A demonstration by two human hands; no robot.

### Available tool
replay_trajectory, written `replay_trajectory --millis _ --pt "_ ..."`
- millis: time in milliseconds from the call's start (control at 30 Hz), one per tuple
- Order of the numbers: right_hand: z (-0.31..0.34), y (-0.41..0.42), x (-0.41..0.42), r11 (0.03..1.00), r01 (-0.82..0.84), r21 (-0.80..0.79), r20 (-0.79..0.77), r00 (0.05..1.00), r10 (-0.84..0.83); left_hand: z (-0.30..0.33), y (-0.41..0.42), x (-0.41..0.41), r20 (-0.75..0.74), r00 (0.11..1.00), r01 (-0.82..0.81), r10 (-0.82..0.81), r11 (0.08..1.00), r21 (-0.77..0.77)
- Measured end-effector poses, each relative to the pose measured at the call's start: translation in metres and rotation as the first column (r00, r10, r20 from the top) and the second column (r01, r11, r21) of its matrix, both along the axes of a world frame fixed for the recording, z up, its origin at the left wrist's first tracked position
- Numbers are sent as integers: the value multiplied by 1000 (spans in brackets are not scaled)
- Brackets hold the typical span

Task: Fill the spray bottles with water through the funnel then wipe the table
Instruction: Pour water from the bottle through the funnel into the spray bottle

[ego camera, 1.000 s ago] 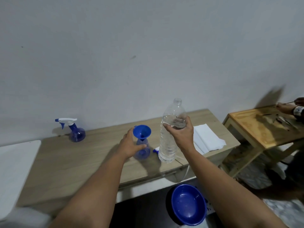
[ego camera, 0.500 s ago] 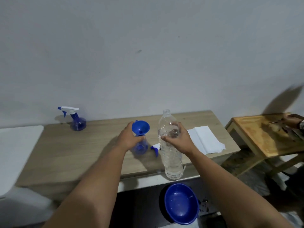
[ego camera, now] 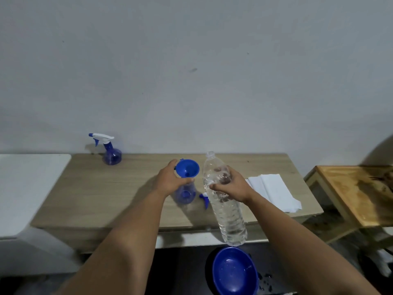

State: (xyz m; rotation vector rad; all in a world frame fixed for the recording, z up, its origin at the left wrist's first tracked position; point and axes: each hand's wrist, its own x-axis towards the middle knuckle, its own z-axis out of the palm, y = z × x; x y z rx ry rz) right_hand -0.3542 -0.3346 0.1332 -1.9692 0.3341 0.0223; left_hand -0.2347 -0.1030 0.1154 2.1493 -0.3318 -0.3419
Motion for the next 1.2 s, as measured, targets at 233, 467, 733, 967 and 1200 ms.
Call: replay_trajectory --millis 233,467,733,967,1200 --pt "9 0 17 990 -135 -50 -91 987 130 -1 -1 1 11 1000 19 -19 1000 -24" --pt "20 1 20 972 -224 -67 -150 966 213 2 0 1 35 999 25 -25 1000 -7" --pt "22 -5 23 967 -237 -92 -197 956 216 -7 -5 7 40 998 44 -42 998 -35" --pt "18 -8 25 959 -267 -92 -237 941 240 -10 -6 7 35 999 15 -13 998 -57" --pt "19 -7 29 947 -301 -111 -319 913 253 -11 -7 7 32 999 -14 15 999 -50"
